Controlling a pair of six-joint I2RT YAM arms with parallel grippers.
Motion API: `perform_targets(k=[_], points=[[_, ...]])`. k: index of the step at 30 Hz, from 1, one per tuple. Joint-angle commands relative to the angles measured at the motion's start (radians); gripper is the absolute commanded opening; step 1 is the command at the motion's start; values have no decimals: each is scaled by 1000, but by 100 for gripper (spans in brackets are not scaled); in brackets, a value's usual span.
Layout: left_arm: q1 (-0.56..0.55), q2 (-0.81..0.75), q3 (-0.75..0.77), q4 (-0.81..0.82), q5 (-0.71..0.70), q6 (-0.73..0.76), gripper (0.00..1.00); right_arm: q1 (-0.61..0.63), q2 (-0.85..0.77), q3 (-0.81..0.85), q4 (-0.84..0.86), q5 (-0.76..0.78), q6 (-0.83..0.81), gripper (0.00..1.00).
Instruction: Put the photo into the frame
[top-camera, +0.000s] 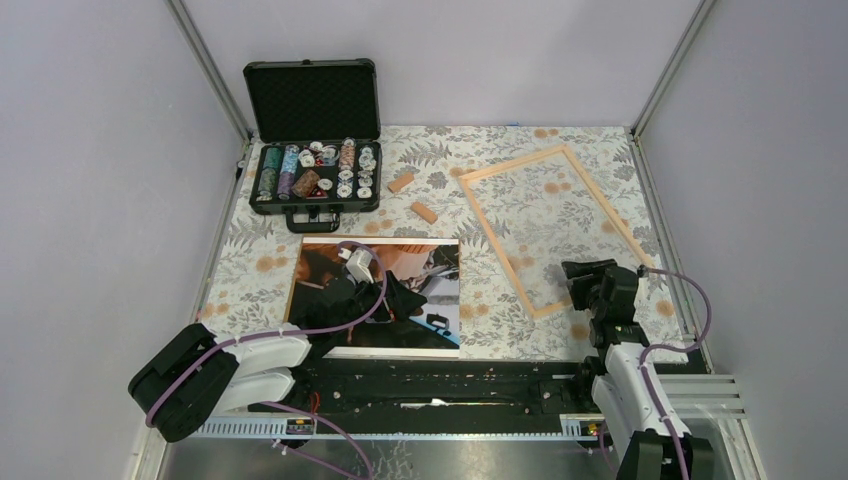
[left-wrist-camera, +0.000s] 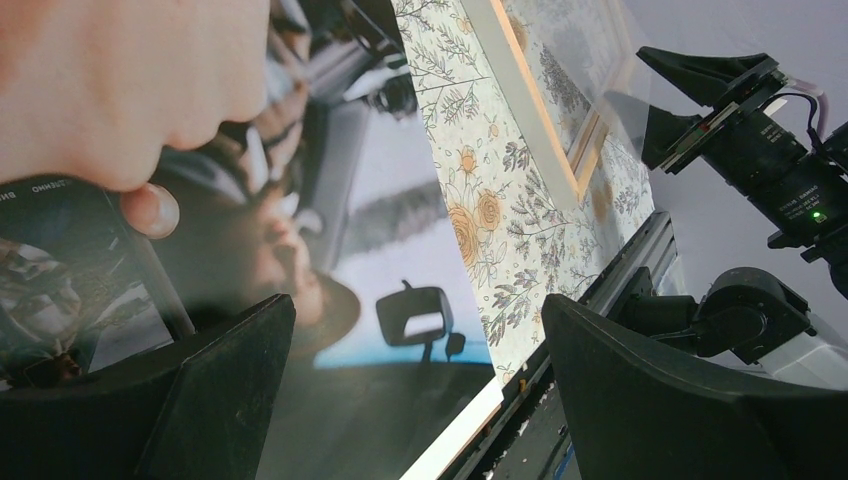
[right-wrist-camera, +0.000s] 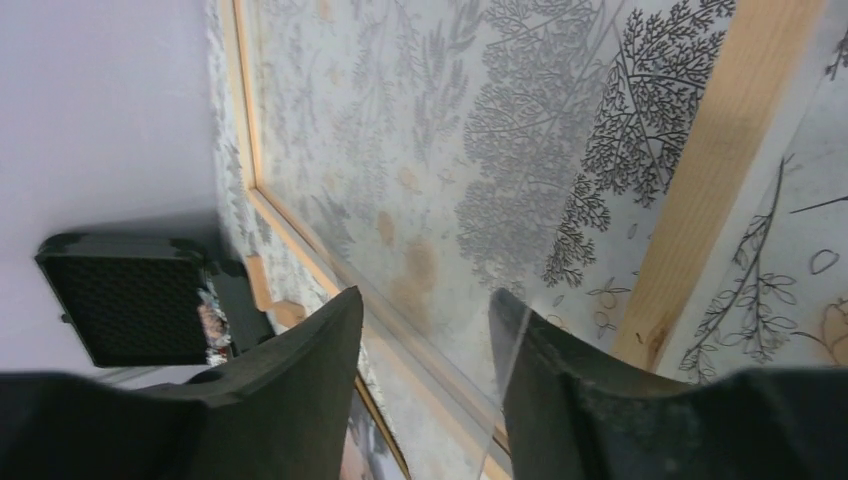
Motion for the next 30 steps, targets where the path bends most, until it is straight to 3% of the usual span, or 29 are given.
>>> perform_targets(k=[1,7,12,22,30], points=[[5,9,-9,73,12,-6,99,-3,-18,-16,114,35,79,47],[5,16,-5,67,12,-6,99,-3,-70,9,41,35,101,17],[5,23,0,65,12,-7,99,-3,-142,98,-65,34,90,1],[5,38,9,63,12,-10,99,-3,-78,406,-221,-56,49,0],[5,34,4,69,12,-12,99,1,200,696,-122,-227,19,0]])
